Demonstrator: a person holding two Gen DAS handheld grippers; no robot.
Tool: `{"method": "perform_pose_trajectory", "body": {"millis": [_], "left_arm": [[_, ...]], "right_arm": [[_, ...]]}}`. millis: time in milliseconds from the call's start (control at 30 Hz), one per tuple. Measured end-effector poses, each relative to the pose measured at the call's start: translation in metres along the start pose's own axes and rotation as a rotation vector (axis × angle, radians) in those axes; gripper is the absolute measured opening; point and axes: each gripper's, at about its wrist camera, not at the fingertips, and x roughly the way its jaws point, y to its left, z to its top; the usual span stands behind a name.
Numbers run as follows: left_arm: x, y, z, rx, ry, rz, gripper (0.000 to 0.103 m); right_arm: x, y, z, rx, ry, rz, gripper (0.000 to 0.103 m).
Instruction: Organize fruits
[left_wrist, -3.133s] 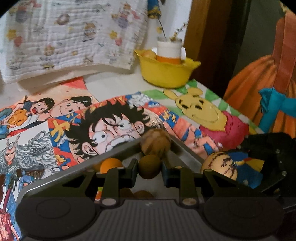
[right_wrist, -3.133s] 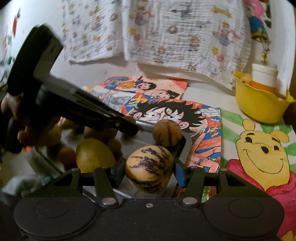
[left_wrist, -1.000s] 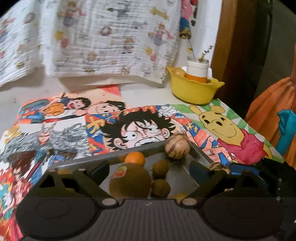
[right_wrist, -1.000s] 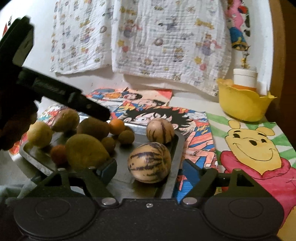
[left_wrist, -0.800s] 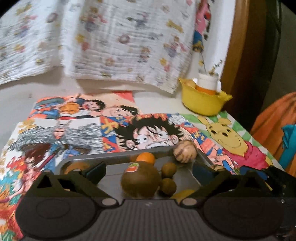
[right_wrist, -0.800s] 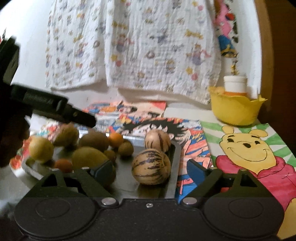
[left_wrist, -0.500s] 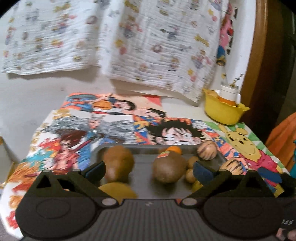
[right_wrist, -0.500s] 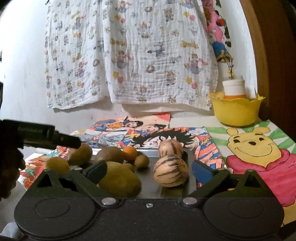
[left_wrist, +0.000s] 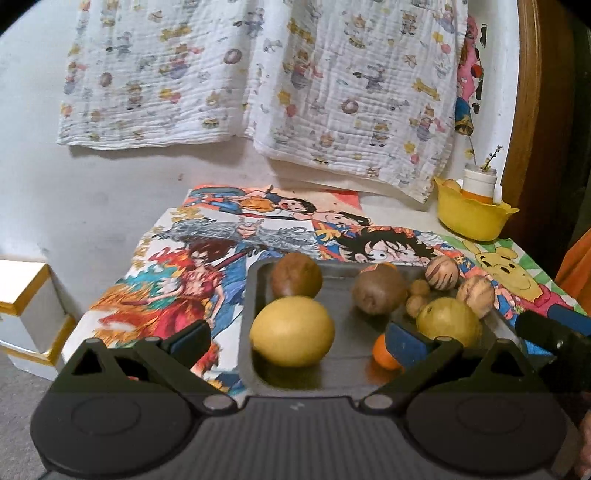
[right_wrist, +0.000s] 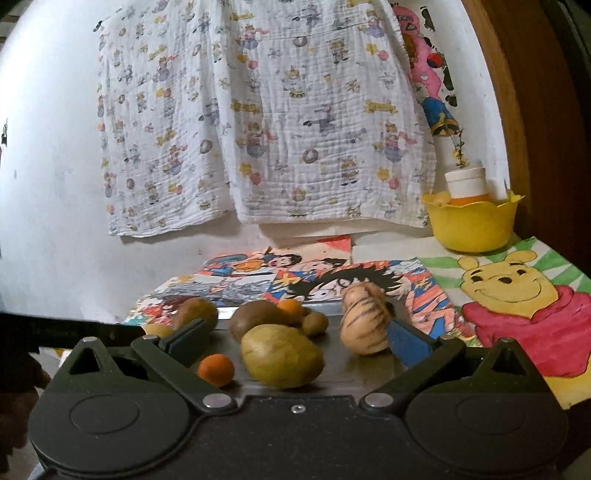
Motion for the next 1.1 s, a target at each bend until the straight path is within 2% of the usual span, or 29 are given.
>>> {"method": "perform_pose_trajectory", "body": {"millis": [200, 433, 833, 1100], "left_arm": [[-0.014, 0.000, -0.015, 0.036, 0.001, 0.030, 0.103], [-0.021, -0.004, -0.032, 0.082, 0.030, 0.055, 0.103], [-0.027, 0.004, -0.038, 0.059, 0.048, 0.082, 0.103], [-0.026, 0.002, -0.037, 0.084, 0.056, 0.087, 0.103]], "right_arm": [[-0.012, 0.013, -0.005, -0.038, 0.002, 0.026, 0.102], [-0.020, 0.022, -0.016, -0.083, 0.016, -0.012, 0.102], [-0.025, 0.009, -0.022, -0.038, 0.027, -0.041, 0.102], [-0.022, 0.005, -0.024, -0.022, 0.047, -0.036, 0.102]]}}
